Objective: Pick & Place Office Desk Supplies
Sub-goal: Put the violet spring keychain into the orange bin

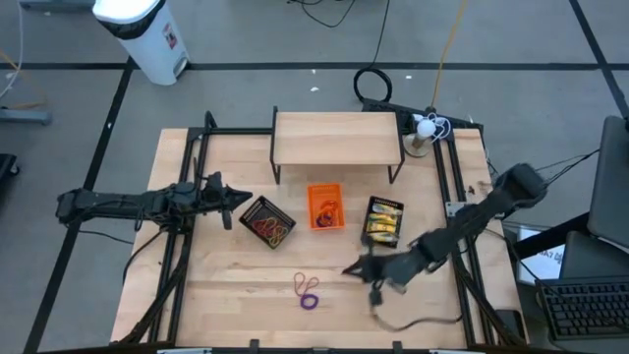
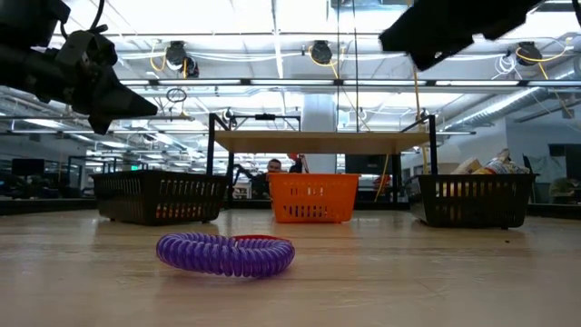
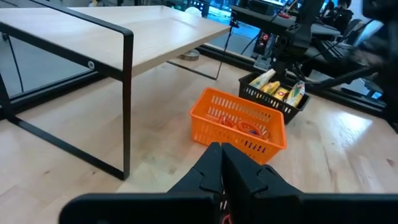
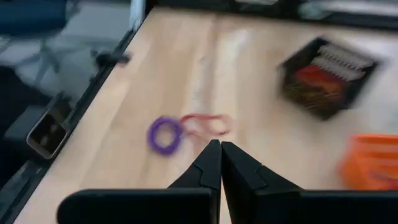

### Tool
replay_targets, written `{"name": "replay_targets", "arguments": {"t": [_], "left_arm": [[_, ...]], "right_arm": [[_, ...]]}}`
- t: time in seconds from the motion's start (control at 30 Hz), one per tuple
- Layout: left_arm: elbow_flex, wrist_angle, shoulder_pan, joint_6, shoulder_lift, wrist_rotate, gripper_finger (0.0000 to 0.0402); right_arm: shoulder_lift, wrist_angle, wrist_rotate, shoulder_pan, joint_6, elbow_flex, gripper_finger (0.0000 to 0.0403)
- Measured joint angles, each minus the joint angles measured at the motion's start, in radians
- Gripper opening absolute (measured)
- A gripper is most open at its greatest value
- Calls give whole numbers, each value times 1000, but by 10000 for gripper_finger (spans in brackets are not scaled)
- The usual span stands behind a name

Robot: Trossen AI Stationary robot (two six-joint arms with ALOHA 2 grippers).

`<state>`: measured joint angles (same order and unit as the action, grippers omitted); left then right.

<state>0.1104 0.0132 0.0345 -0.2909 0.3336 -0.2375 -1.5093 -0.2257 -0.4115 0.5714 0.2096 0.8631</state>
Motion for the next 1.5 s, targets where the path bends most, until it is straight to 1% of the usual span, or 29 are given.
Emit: {"name": "replay_targets", "arguments": {"t": [0.03,0.13,0.2,0.3,0.4,0.53,0.67,0.87,1.0,1.1,1.33,1.5], "left_arm": [[0,0,0,-1,0,1,3],[0,-1,0,-6,0,17,4],[0,-1,0,-7,0,29,10],[0,-2,0,-22,0,35,20],[0,-2,0,-44,0,36,23],[0,-2,0,-53,0,37,23],[0,-2,0,-83,0,37,24],[0,-2,0,-82,0,36,24],[0,-2,0,-82,0,36,24],[0,-2,0,-82,0,36,24],[0,-2,0,-80,0,36,24],[0,-3,0,-79,0,36,24]], "right_arm": [[-53,6,20,5,0,36,0],[-198,20,33,8,26,156,11],[-276,45,54,2,41,240,32],[-386,87,127,-3,19,356,73],[-476,136,185,-7,-12,448,106],[-557,145,243,-21,-20,506,128],[-601,156,255,-24,-36,508,136],[-603,202,254,-30,-42,511,133],[-603,202,256,-45,-65,511,129],[-624,170,260,-59,-79,511,128],[-678,117,352,-88,-83,514,128],[-694,140,376,-109,-47,515,122]]}}
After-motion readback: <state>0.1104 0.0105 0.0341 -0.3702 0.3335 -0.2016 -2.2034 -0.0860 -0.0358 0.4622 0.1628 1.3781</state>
